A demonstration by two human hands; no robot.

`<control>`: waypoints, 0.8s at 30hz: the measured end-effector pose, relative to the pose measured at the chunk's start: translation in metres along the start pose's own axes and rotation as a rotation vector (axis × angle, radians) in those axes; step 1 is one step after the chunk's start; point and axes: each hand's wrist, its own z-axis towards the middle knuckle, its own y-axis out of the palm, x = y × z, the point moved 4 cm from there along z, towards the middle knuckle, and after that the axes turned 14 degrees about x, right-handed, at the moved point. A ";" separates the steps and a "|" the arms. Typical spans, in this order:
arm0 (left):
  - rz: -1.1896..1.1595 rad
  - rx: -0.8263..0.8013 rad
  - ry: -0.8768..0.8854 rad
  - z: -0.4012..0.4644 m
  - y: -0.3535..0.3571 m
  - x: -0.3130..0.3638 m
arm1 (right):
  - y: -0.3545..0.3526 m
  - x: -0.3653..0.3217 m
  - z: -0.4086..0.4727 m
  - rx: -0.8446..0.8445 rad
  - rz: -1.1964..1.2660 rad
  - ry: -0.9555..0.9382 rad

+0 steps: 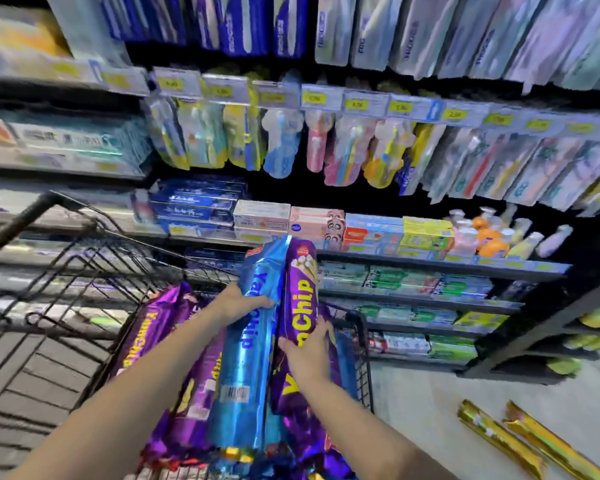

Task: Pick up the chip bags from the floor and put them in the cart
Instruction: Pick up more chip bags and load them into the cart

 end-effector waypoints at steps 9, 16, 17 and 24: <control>-0.004 0.017 -0.092 0.062 -0.059 -0.107 | 0.118 0.034 -0.039 -0.120 -0.215 0.108; -0.020 0.025 -0.141 0.073 -0.041 -0.158 | 0.134 0.067 -0.033 -0.127 -0.336 0.102; -0.023 0.014 -0.149 0.074 -0.037 -0.162 | 0.134 0.068 -0.032 -0.127 -0.347 0.100; -0.039 0.067 -0.138 0.068 -0.034 -0.142 | 0.121 0.054 -0.026 -0.185 -0.307 0.119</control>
